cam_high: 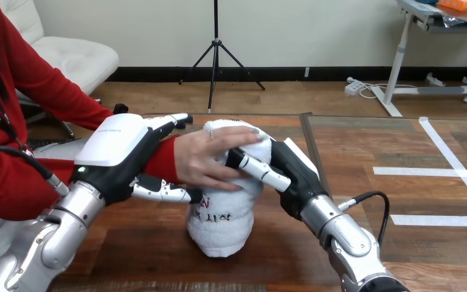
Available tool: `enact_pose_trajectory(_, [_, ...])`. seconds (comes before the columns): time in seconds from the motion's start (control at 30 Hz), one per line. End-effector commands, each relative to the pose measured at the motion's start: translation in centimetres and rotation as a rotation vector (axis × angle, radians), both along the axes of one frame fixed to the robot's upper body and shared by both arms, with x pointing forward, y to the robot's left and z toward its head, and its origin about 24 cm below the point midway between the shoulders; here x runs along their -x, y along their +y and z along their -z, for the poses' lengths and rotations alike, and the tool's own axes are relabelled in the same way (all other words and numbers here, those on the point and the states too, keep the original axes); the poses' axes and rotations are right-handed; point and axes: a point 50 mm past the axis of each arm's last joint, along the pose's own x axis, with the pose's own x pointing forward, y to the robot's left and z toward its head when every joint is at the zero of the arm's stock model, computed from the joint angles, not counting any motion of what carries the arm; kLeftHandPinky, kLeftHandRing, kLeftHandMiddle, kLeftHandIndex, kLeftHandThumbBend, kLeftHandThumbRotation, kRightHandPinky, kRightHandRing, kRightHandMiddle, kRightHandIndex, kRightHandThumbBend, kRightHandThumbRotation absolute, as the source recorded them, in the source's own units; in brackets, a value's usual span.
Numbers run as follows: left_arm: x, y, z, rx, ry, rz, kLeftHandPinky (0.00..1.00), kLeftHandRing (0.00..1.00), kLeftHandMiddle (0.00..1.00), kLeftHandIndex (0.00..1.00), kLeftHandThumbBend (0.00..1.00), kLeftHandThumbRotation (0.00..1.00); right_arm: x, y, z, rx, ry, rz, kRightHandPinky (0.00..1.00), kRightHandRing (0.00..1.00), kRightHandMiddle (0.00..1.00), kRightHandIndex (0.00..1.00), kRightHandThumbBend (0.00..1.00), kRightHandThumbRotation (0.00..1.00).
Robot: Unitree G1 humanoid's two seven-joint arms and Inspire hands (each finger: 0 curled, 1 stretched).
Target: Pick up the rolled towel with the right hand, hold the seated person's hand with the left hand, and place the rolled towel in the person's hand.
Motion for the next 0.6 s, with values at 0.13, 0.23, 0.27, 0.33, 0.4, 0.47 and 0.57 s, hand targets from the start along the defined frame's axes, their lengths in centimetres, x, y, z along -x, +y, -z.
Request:
enact_pose_trajectory(0.13, [-1.00, -1.48, -3.18, 0.014, -0.119, 0.042, 0.94, 0.94, 0.94, 0.97, 1.00, 0.48, -3.01, 1.84, -6.36, -0.054, -0.235, -0.039, 0.98, 1.00, 1.00, 1.00, 1.00, 0.72])
enact_pose_trajectory(0.23, [-0.93, -1.49, -3.17, 0.010, -0.119, 0.037, 0.95, 0.94, 0.96, 0.99, 1.00, 0.48, -3.00, 1.73, -6.30, -0.059, -0.231, -0.036, 0.98, 1.00, 1.00, 1.00, 1.00, 0.72])
enact_pose_trajectory(0.27, [-0.91, -1.49, -3.15, 0.006, -0.122, 0.036, 0.95, 0.95, 0.96, 0.99, 1.00, 0.48, -3.00, 1.70, -6.29, -0.057, -0.231, -0.035, 0.98, 1.00, 1.00, 1.00, 1.00, 0.72])
enact_pose_trajectory(0.33, [-0.88, -1.48, -3.09, 0.007, -0.119, 0.032, 0.95, 0.95, 0.97, 0.99, 1.00, 0.49, -2.98, 1.61, -6.24, -0.056, -0.231, -0.033, 0.98, 1.00, 1.00, 1.00, 1.00, 0.72])
enact_pose_trajectory(0.4, [-0.84, -1.48, -3.03, 0.013, -0.112, 0.028, 0.95, 0.96, 0.98, 1.00, 1.00, 0.49, -2.96, 1.54, -6.20, -0.057, -0.230, -0.033, 0.98, 1.00, 1.00, 1.00, 1.00, 0.72])
enact_pose_trajectory(0.47, [-0.77, -1.48, -2.98, 0.007, -0.112, 0.028, 0.95, 0.96, 0.99, 1.00, 1.00, 0.49, -2.93, 1.44, -6.16, -0.057, -0.231, -0.032, 0.98, 1.00, 1.00, 1.00, 1.00, 0.72])
enact_pose_trajectory(0.57, [-0.71, -1.47, -2.89, 0.009, -0.107, 0.027, 0.96, 0.97, 0.99, 1.00, 1.00, 0.50, -2.92, 1.31, -6.09, -0.058, -0.228, -0.028, 0.98, 1.00, 1.00, 1.00, 1.00, 0.72])
